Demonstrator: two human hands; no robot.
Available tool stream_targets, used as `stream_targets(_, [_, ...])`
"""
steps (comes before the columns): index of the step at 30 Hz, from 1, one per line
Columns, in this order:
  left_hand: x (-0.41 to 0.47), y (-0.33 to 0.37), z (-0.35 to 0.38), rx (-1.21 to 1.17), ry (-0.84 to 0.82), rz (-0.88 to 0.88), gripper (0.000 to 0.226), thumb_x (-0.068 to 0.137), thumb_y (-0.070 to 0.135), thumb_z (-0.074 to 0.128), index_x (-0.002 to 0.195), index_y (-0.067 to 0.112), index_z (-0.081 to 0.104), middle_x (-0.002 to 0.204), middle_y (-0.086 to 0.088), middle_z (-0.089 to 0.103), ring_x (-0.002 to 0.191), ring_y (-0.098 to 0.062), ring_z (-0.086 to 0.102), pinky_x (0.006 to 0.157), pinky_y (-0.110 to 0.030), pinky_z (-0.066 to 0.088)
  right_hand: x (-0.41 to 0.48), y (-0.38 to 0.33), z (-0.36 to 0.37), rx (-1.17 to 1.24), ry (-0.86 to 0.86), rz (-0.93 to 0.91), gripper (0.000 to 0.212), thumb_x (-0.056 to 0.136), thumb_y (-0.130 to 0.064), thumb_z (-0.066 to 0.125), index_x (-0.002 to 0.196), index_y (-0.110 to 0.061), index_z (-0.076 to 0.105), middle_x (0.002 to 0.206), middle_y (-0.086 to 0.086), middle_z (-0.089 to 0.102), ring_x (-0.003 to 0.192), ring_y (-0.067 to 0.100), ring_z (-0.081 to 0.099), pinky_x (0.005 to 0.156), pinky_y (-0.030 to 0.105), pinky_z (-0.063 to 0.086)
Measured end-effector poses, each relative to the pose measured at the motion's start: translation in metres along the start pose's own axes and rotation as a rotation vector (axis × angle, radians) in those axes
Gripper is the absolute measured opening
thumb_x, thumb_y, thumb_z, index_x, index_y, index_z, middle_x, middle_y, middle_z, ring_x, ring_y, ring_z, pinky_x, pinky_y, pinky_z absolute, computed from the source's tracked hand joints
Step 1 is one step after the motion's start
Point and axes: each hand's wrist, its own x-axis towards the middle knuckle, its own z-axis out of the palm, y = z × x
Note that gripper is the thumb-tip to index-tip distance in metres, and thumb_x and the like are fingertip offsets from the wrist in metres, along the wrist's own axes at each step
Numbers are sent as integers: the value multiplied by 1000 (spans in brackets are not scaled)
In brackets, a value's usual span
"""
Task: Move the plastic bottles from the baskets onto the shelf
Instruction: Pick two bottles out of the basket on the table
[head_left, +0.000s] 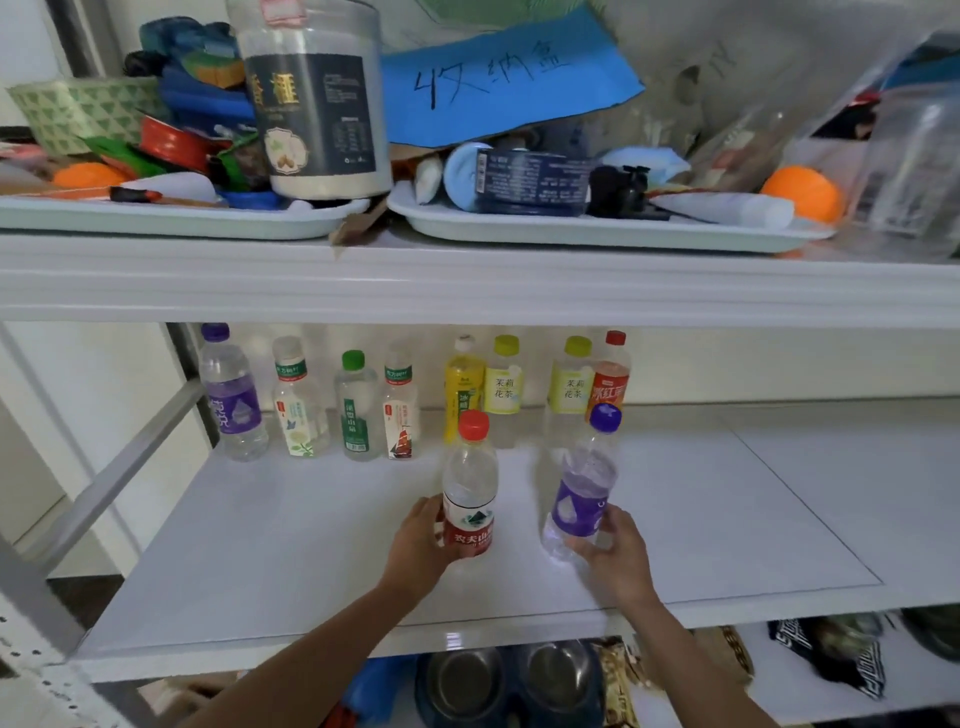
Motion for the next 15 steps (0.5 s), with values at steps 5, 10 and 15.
stream_targets(5, [14, 21, 40, -20, -44, 27, 64, 68, 17, 86, 125, 14, 55, 116, -2, 61, 108, -18, 60, 95, -35, 52, 23, 21, -56, 35, -35, -16, 48, 74, 2, 78, 117, -4, 57, 109, 8, 60, 94, 16, 59, 77, 9, 46])
stream_targets(10, [28, 44, 100, -20, -98, 65, 65, 67, 11, 85, 125, 14, 56, 116, -2, 61, 107, -16, 60, 93, -30, 53, 52, 52, -118, 66, -121, -36, 49, 74, 12, 73, 117, -2, 56, 109, 7, 63, 91, -2, 62, 72, 5, 47])
stream_targets(15, [48, 73, 170, -17, -116, 101, 65, 69, 11, 84, 127, 13, 55, 113, 2, 59, 107, -15, 60, 91, -27, 53, 92, 84, -177, 95, -188, -71, 52, 72, 25, 64, 115, 1, 47, 112, 9, 58, 96, 3, 63, 75, 14, 52])
